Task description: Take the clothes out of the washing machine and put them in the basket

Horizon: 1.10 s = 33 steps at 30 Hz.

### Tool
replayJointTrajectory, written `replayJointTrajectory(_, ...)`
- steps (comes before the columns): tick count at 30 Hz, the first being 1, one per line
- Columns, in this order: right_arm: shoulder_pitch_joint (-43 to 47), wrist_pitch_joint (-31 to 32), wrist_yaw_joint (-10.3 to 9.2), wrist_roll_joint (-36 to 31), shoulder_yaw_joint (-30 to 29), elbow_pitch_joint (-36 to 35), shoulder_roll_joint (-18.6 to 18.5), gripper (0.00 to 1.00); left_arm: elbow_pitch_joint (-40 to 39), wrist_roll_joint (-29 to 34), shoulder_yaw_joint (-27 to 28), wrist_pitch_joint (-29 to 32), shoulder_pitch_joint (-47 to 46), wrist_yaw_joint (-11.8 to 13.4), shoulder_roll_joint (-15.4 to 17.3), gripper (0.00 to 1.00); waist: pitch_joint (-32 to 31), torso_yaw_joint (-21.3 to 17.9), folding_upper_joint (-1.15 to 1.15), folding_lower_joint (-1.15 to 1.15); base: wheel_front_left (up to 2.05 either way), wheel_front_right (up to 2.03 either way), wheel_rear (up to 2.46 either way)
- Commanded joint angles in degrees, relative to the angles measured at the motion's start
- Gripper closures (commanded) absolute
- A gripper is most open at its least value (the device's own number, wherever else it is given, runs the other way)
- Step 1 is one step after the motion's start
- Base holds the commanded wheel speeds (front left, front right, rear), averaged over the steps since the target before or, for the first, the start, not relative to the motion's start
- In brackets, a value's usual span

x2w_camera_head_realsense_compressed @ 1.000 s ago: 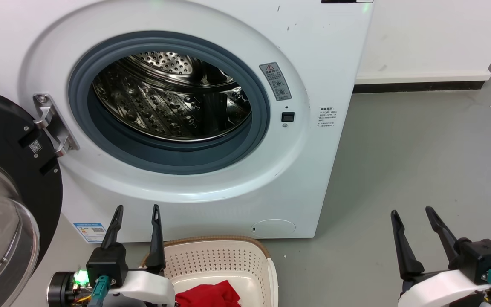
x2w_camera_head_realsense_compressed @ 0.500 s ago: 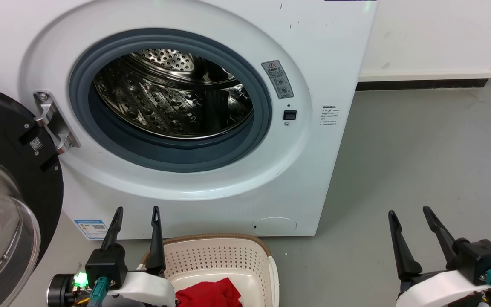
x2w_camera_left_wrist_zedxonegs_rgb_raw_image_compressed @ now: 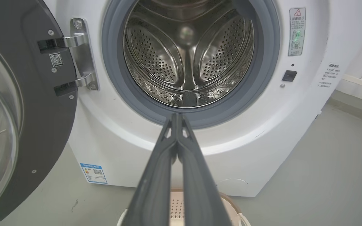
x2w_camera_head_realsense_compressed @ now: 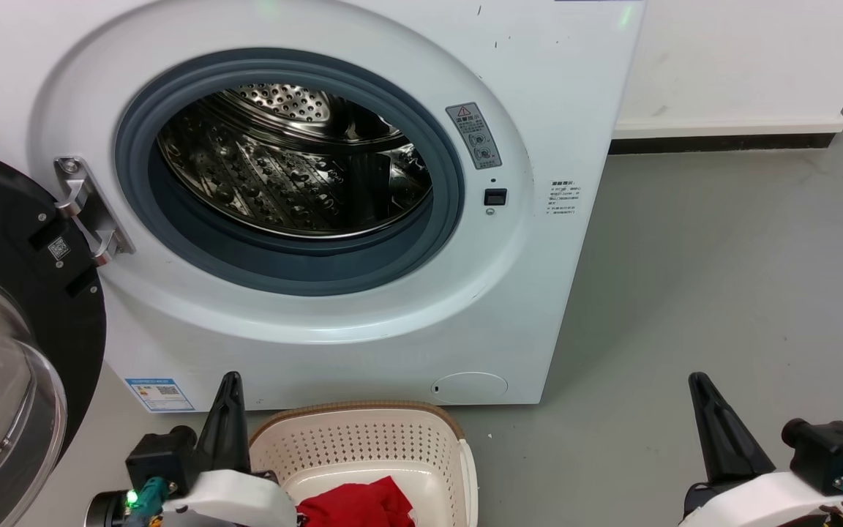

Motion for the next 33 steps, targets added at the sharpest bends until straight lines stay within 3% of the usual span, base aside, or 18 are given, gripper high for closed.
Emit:
replayJointTrajectory(1, -1.2, -0.1, 0.0, 2.1, -0.1, -0.4, -0.3, 1.0, -0.6, -1.9, 0.6, 0.3, -1.2, -0.4, 0.1, 1.0, 0.0, 0.0, 0.0, 0.0, 0.0, 0.0, 0.0)
replayJointTrajectory(33, -6.4, 1.0, -0.01, 34.8, -0.9, 7.1, -1.8, 1.0, 2.4, -32.6, 4.8, 6.8, -3.9, -5.1, -0.8, 1.0, 0.1, 0.2, 0.0, 0.0, 0.0, 0.0, 0.0)
